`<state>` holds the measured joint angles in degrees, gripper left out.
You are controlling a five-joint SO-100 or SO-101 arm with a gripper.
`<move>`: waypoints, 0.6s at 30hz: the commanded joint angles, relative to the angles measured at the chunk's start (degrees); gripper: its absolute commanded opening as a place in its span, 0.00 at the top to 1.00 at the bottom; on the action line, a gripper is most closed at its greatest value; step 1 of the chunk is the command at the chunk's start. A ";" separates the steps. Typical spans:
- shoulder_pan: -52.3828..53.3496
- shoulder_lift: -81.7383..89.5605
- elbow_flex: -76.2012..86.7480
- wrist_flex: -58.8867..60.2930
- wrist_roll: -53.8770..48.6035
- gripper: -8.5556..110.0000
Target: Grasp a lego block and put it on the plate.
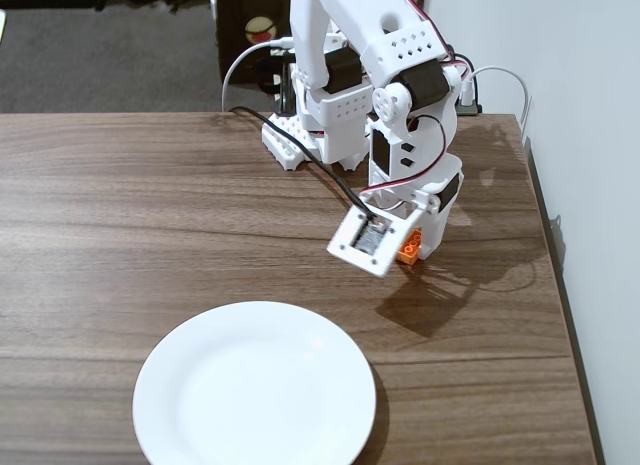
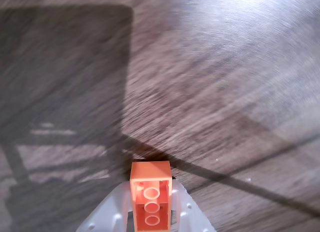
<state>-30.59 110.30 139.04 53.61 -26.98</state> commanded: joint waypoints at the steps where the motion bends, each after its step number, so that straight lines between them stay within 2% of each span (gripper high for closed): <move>1: 0.97 2.72 -0.35 -0.79 -5.45 0.87; 18: 4.66 12.22 0.18 -0.53 -38.23 0.87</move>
<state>-26.63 119.88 139.57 53.35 -61.35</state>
